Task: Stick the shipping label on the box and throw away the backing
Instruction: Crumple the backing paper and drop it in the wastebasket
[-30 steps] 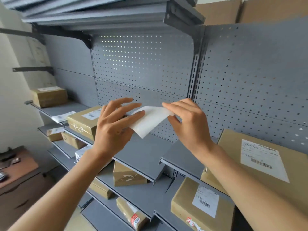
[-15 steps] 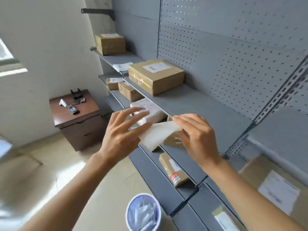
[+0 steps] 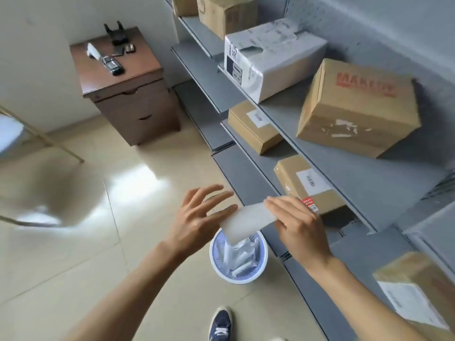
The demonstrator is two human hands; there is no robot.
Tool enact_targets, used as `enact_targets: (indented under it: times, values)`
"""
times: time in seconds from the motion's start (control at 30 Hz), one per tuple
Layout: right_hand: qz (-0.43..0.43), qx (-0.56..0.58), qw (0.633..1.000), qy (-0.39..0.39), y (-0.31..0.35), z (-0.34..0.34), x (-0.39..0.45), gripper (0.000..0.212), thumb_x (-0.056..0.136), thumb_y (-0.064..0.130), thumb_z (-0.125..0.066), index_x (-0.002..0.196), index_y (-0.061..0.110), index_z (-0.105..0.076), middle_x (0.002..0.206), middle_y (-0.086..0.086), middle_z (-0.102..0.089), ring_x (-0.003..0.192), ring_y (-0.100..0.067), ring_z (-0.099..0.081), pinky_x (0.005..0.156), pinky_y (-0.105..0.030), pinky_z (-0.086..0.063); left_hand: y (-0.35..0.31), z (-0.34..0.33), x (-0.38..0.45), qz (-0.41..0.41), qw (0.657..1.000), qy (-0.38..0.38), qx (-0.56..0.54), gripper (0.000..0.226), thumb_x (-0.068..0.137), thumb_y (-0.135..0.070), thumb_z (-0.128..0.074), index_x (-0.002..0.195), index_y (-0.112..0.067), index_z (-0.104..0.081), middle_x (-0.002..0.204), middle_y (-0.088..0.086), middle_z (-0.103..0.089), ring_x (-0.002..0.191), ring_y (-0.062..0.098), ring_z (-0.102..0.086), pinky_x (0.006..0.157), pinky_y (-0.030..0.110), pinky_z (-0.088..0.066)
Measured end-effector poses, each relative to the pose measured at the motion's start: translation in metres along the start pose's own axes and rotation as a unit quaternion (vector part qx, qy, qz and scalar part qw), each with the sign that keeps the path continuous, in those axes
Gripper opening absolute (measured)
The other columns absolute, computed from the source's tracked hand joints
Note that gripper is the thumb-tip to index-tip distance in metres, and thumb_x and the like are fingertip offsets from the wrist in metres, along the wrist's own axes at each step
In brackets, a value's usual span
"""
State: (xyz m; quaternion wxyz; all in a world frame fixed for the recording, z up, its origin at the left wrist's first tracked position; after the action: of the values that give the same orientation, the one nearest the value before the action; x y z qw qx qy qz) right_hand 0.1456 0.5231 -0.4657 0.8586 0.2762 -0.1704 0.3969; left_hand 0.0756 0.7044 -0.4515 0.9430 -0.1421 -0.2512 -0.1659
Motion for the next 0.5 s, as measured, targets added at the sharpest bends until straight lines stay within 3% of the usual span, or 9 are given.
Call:
enact_targets:
  times: [0.1,0.3,0.5]
  values:
    - [-0.013,-0.003,0.999,0.030,-0.020,-0.070,-0.037,0.044,0.080,-0.006,-0.044,0.110,0.003,-0.076,0.111,-0.006,-0.076,0.103,-0.026,-0.071,0.078,-0.040,-0.060,0.021,-0.066,-0.053,0.029,0.999,0.020,-0.006,0.029,0.103,-0.012,-0.053,0.110,-0.016,-0.082,0.130,0.007,-0.072,0.120,0.035,-0.066,0.089,0.043,-0.047]
    - [-0.024,-0.006,0.997,0.074,-0.063,-0.194,-0.110,0.043,0.081,-0.002,-0.047,0.112,0.004,-0.076,0.111,-0.005,-0.076,0.104,-0.024,-0.071,0.074,-0.038,-0.061,0.052,-0.193,-0.143,0.078,0.995,0.060,-0.029,0.028,0.088,-0.004,-0.071,0.111,-0.017,-0.081,0.129,0.007,-0.072,0.118,0.036,-0.067,0.088,0.043,-0.047]
    - [-0.021,-0.006,0.991,0.129,-0.105,-0.311,-0.188,0.043,0.078,0.002,-0.046,0.109,0.008,-0.076,0.109,-0.001,-0.075,0.103,-0.022,-0.071,0.079,-0.036,-0.061,0.077,-0.320,-0.232,0.048,0.992,0.111,-0.038,0.047,0.077,-0.003,-0.080,0.120,-0.022,-0.077,0.132,0.003,-0.071,0.123,0.032,-0.063,0.091,0.045,-0.047]
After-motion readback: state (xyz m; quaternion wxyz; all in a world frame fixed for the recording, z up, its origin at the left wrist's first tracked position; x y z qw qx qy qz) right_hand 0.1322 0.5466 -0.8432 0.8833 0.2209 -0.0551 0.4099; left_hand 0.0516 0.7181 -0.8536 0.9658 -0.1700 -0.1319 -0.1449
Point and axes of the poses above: each hand's wrist, its own x-axis towards the middle knuckle, its own z-axis out of the back of the hand, y = z × x, the point moved 8 cm from there along x, towards the middle knuckle
